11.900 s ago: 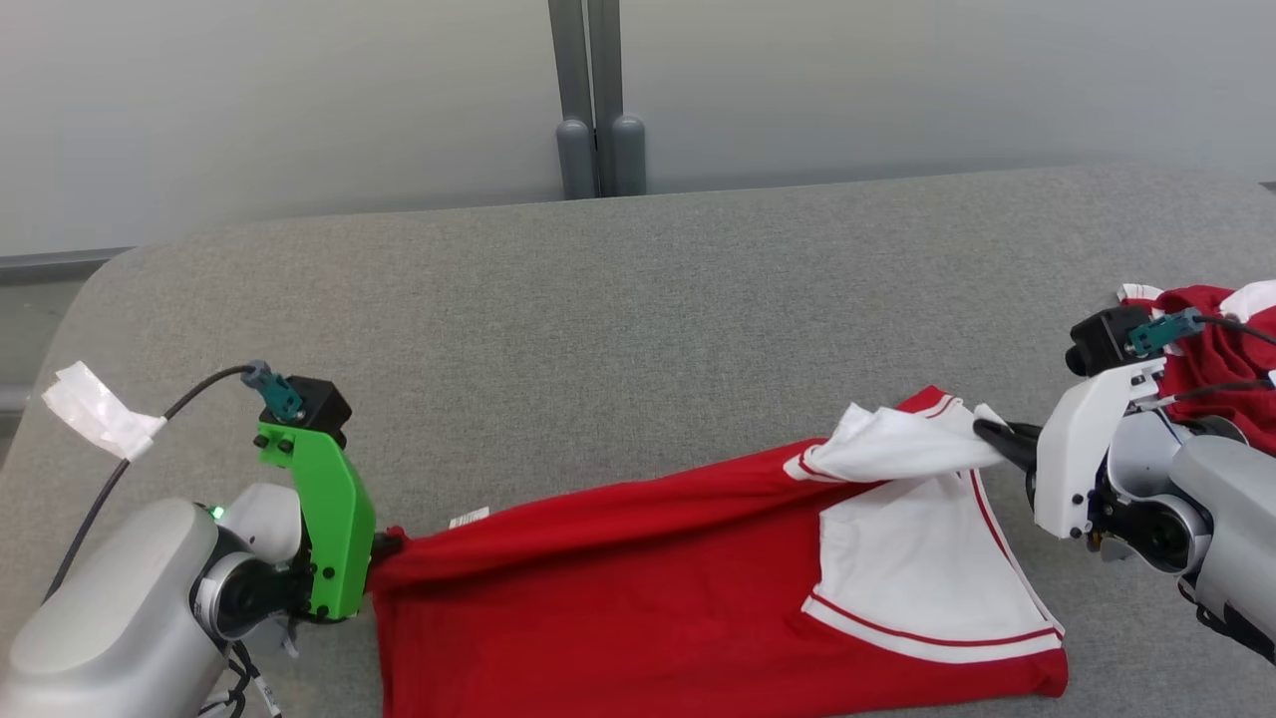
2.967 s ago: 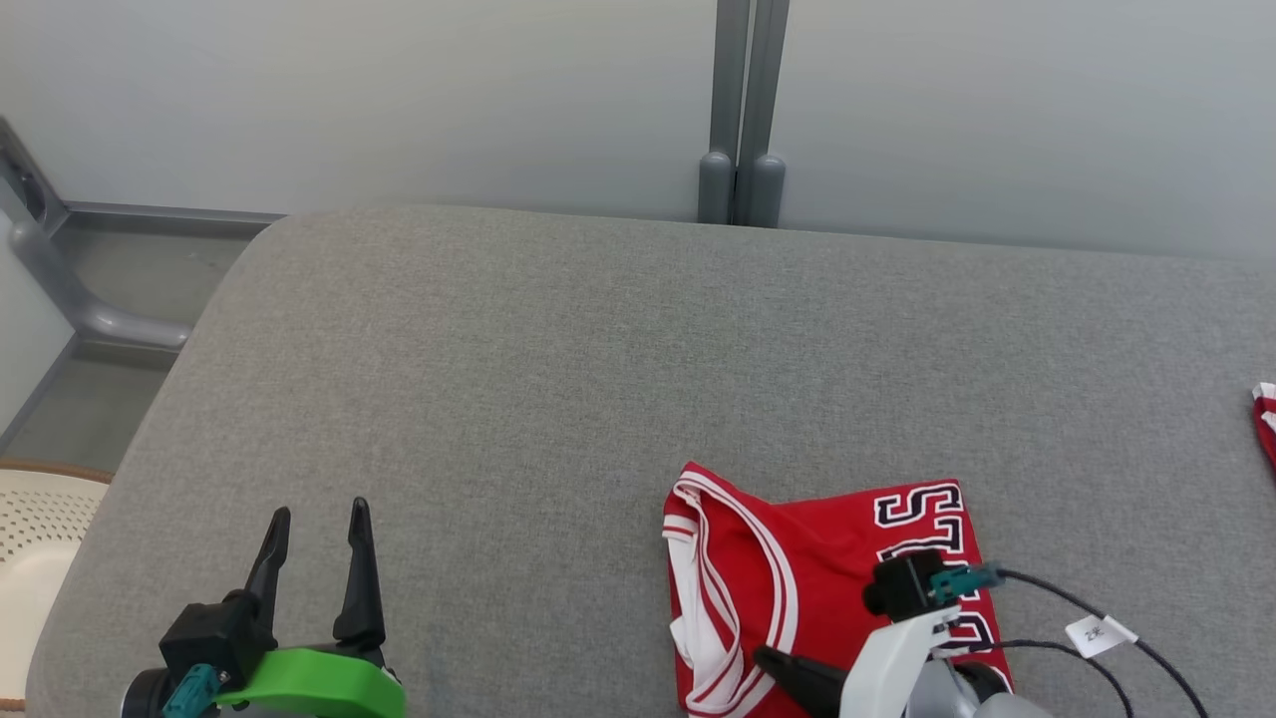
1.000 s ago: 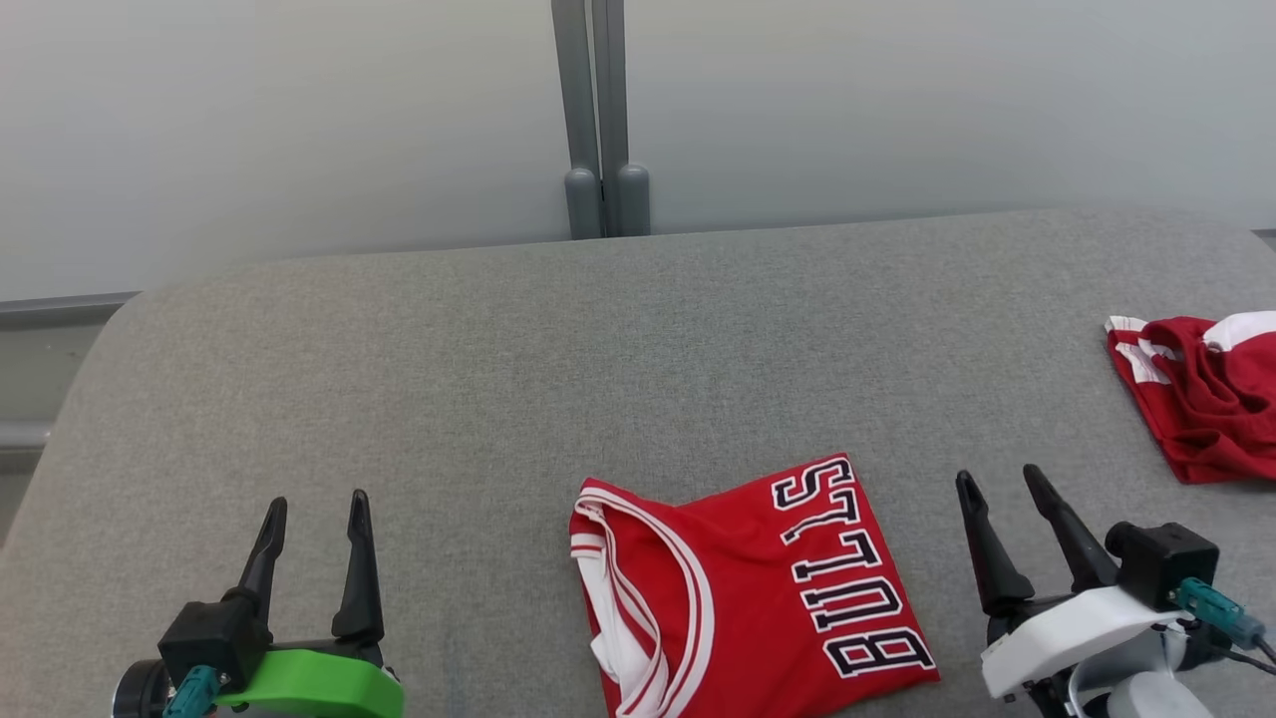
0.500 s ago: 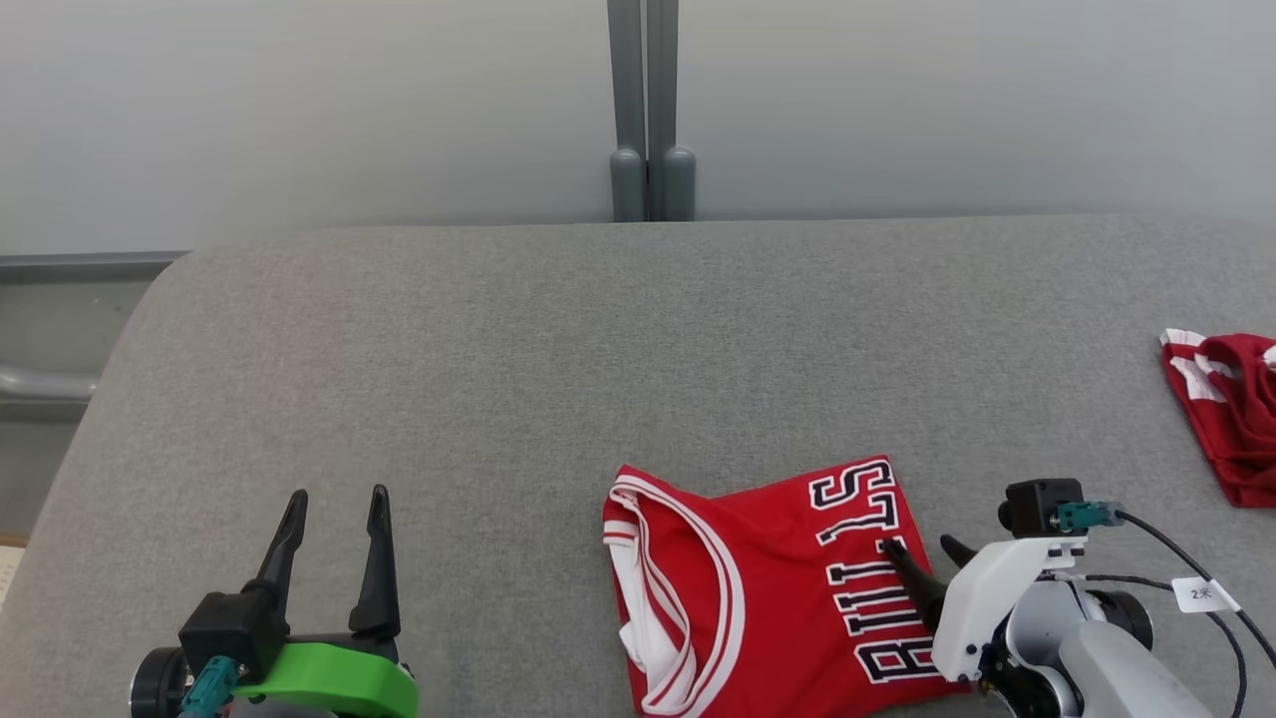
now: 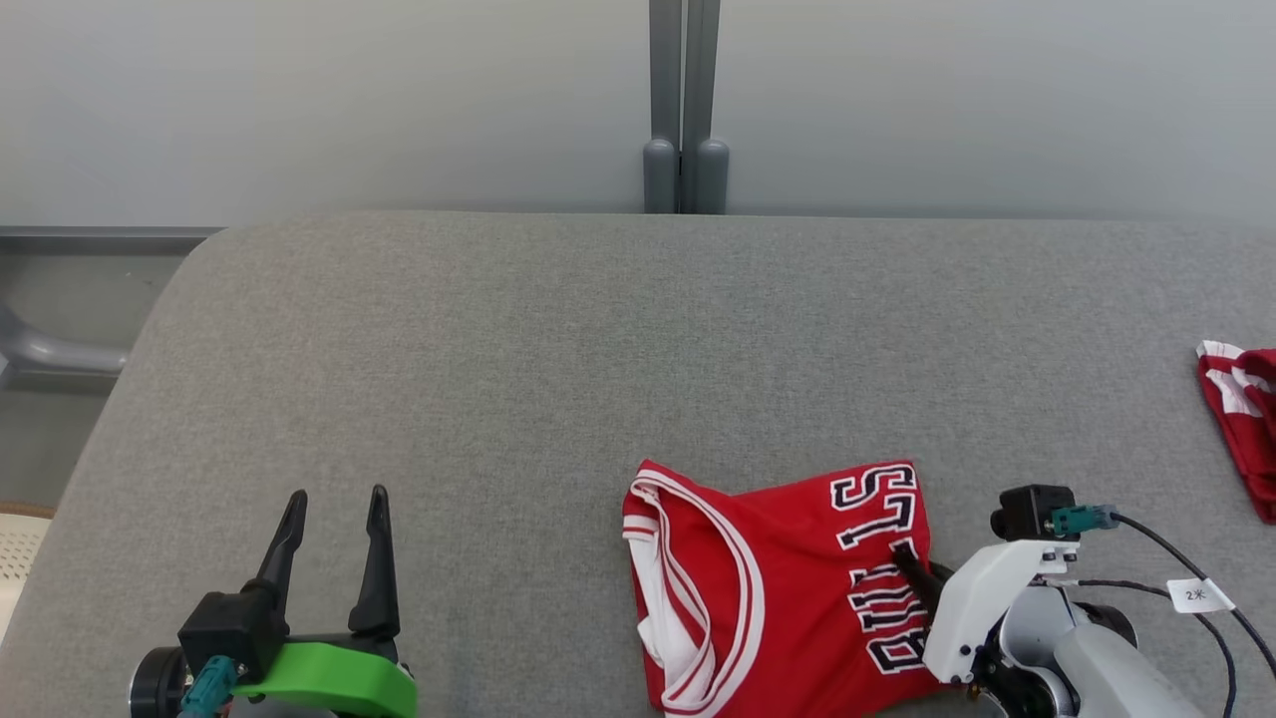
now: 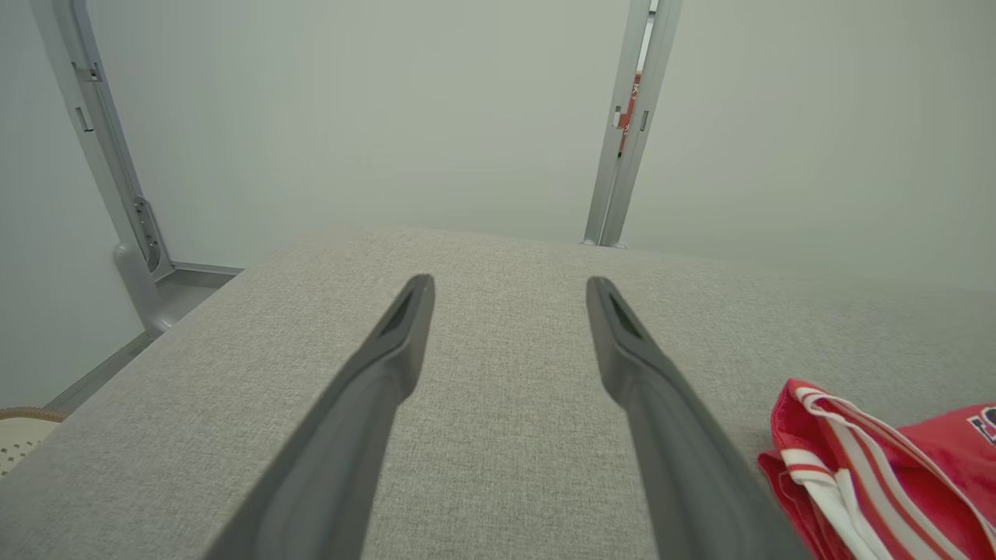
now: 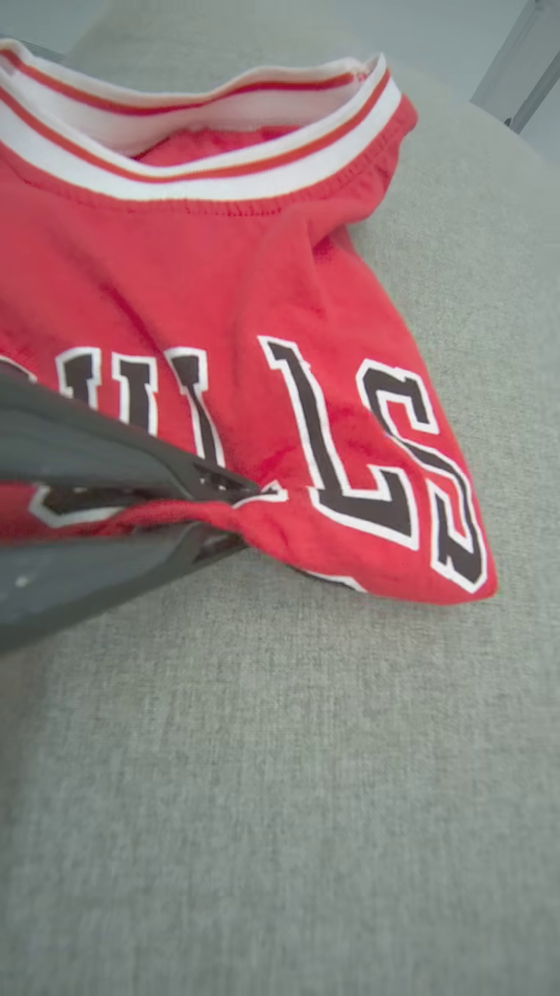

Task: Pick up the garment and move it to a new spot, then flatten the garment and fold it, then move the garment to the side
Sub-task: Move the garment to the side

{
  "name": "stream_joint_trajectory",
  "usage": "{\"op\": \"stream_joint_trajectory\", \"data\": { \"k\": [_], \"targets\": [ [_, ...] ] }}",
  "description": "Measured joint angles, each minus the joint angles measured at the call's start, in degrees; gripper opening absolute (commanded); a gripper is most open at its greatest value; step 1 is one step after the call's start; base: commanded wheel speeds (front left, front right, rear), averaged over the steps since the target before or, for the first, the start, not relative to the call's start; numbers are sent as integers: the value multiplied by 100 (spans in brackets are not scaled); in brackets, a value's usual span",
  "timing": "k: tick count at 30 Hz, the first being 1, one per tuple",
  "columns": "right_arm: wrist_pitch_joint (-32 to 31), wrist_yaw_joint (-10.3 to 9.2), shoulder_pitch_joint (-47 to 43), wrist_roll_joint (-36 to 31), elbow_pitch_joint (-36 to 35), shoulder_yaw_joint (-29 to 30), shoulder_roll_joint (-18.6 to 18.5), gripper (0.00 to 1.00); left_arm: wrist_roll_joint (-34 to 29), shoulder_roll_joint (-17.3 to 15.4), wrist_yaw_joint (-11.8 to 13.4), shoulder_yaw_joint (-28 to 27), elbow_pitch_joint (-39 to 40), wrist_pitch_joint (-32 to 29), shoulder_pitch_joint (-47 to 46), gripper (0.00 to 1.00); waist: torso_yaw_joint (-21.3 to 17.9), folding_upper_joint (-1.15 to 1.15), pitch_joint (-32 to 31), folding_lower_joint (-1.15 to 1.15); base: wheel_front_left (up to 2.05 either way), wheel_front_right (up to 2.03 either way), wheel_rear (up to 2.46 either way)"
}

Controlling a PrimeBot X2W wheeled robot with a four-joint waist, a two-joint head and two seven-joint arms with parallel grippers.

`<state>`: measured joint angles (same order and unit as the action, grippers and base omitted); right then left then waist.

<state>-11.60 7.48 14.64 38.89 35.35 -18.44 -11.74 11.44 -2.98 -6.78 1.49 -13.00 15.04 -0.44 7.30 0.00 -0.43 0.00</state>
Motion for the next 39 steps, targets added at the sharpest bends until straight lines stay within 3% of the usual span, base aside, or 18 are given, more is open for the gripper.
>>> {"op": "stream_joint_trajectory", "data": {
  "k": [13, 31, 39],
  "targets": [
    [921, 0, 615, 78, -171, -90, -483, 0, 13, 3, -27, 411, 56, 1, -287, 100, -618, 0, 60, 0, 0, 0, 0],
    [1493, 0, 975, 347, -33, -411, -599, 0, 32, 16, -40, 1033, -44, 0, -746, 100, -2503, 0, 355, 0, 0, 0, 0],
    [1739, 0, 1041, 509, -18, -624, -665, 0, 11, 16, -51, 1090, -82, 1, -840, 100, -2981, 0, 553, 0, 0, 0, 0]
  ]
}}
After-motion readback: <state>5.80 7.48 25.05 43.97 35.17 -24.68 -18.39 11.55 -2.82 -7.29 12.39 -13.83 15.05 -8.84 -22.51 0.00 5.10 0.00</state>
